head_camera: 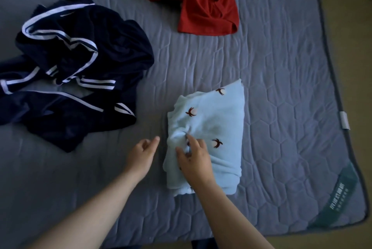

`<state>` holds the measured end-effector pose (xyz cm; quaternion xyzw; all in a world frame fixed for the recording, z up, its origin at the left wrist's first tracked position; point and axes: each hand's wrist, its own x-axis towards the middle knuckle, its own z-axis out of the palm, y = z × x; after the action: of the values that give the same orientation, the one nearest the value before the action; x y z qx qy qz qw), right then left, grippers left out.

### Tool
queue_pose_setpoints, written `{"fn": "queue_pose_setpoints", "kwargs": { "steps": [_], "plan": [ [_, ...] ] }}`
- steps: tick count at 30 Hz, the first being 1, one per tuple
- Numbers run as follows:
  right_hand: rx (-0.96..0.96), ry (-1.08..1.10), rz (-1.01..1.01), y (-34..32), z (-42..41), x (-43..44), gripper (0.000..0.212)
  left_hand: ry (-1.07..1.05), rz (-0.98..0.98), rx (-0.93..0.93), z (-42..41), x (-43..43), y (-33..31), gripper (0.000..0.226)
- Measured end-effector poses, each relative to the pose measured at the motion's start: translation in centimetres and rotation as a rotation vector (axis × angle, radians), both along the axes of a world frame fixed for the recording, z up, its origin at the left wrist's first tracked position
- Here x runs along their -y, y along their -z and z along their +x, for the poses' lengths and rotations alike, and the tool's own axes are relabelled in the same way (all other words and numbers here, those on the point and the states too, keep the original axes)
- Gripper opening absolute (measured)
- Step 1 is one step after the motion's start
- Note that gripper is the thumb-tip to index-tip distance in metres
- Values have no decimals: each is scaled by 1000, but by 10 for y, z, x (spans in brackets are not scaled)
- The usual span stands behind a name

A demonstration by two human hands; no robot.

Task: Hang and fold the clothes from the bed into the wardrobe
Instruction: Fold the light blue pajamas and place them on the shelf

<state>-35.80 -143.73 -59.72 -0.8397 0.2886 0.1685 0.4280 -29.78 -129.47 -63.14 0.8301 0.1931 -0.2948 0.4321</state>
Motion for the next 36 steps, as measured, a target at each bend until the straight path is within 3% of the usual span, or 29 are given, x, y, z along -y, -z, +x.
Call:
{"fn": "queue_pose_setpoints", "kwargs": {
  "steps": [3,5,7,10,13,16,19,22,26,31,36],
  "plan": [
    [60,96,22,0,-4,9,36,75,-67,-88,-1,8,2,50],
    [116,212,-9,-1,-8,21,24,123,-79,-166,0,17,4,85],
    [131,337,-113,0,-14,37,15,114,-71,-204,0,26,8,98],
    [110,474,-287,3,-24,66,7,77,-70,-196,1,39,17,73],
    [0,507,-286,16,-32,93,49,55,-98,-207,5,50,28,51],
    [-173,563,-6,29,-33,113,86,65,-77,-191,7,59,35,37],
    [-208,590,279,44,-36,125,69,43,-85,-216,7,68,38,38],
    [-143,550,346,57,-39,131,61,40,-144,-266,6,72,42,44],
    [-89,561,344,56,-36,131,52,9,-168,-329,7,68,38,72],
    [-34,600,312,29,-37,127,43,-62,-244,-358,12,68,11,60],
    [15,519,302,-52,-26,118,58,-96,-361,-221,15,54,-75,51]
  ]
}}
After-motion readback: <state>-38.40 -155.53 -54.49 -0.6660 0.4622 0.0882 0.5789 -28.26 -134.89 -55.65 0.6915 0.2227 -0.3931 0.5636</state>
